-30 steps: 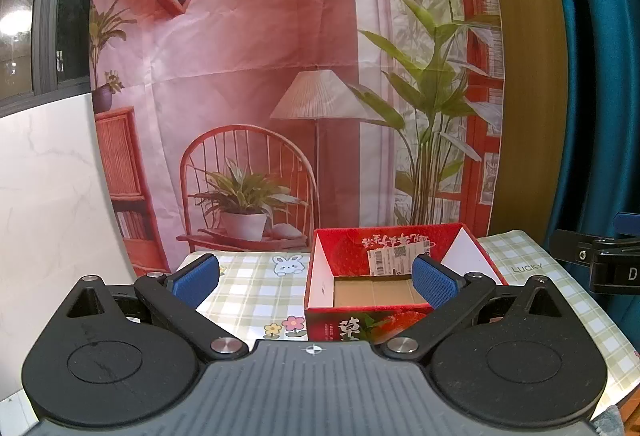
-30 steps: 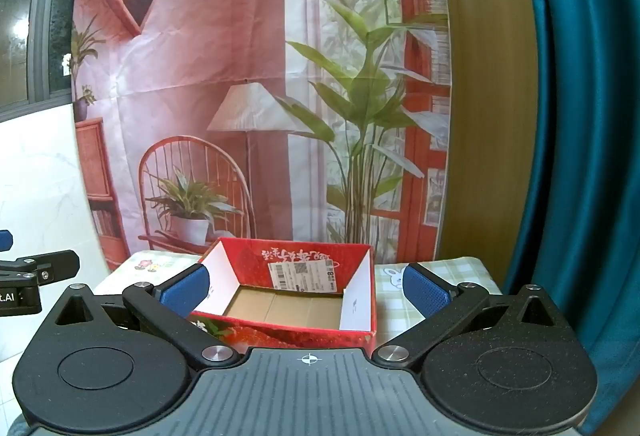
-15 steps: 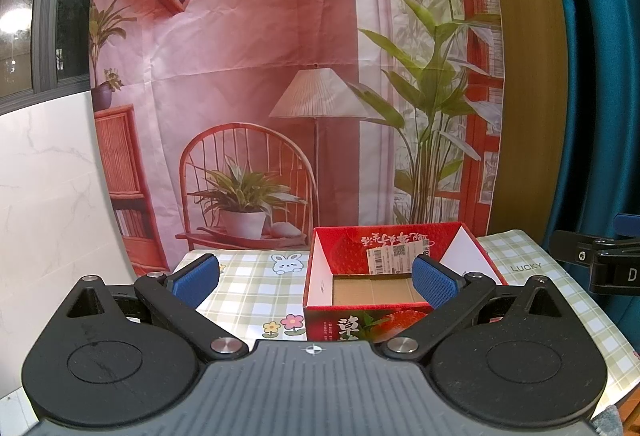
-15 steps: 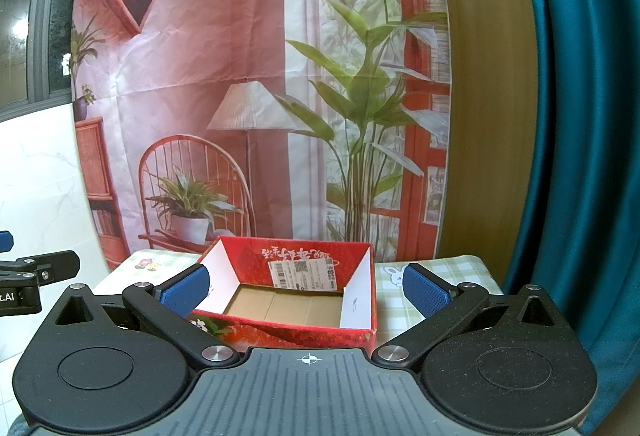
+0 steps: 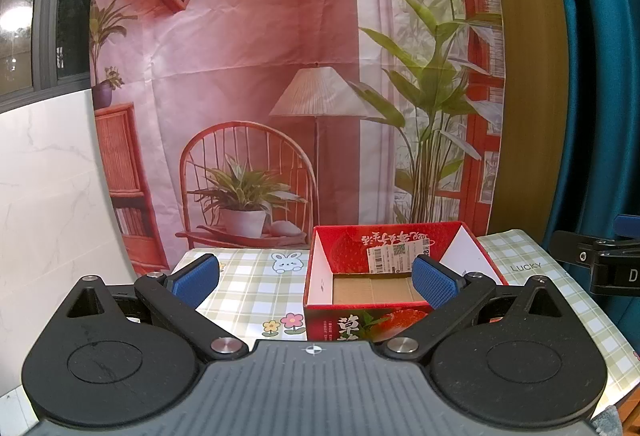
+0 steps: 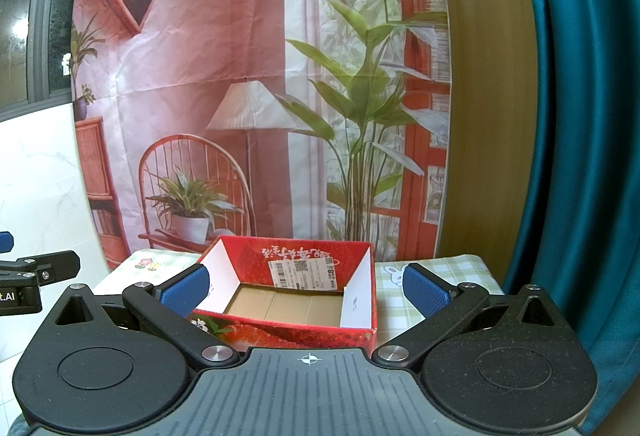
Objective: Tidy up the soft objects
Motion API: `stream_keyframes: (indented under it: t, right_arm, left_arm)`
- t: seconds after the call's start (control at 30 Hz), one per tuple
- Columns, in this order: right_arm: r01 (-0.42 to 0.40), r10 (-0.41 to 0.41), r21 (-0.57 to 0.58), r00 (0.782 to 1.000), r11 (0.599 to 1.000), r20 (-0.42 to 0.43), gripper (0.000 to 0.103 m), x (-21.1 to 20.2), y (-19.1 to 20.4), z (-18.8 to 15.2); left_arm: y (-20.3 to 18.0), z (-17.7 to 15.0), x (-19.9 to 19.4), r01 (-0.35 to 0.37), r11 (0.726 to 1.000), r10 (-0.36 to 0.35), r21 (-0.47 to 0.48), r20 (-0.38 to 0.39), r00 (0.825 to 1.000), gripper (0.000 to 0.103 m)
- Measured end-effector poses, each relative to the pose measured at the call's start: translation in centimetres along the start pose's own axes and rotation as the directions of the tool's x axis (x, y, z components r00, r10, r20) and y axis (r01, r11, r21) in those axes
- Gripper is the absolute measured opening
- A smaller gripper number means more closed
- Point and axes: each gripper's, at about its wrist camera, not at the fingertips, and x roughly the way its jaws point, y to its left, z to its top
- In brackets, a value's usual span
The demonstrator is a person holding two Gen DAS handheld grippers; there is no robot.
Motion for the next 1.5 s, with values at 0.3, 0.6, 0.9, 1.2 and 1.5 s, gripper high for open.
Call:
stream_keyframes:
  t: [0.3,0.6,0.9,1.2,1.5]
  right_arm:
    - [-0.010,0.010,0.012,1.000,1.000,0.004,0.103,0.5,-0.2,-0.7]
    - [-0.072,0.066,0.057,0.993,0.996,0.100,0.103,0.9,-1.2,-3.3]
    - [-0.078,0.077,0.064,0.997,0.995,0.010,0.102,4.1,-0.6,-6.1]
    - [-0.189,0.184,-0.036,0.977,0.981,-0.111,0.103,5.8,0.7,-8.4]
    - [-0.173,0.141,-0.135,0.965,0.976,-0.219,0.103,6.2,1.7,-12.2]
  left_arm:
    - [0.3,-0.5,0.4,0.034,0.998,-0.035,-0.053,-0.022,0.999,0.103]
    - [0.4,-2.2,2.4,0.051,0.996,-0.058,-0.067,-0.108,0.992,0.103]
    - [0.8,-4.5,5.0,0.034,0.999,-0.037,-0.022,-0.152,0.988,0.103]
    - [1.0,-8.1,7.9,0.107,0.987,-0.137,-0.123,-0.262,0.955,0.103]
    - [1.8,-12.3,10.9,0.188,0.943,-0.287,-0.275,-0.388,0.876,0.101]
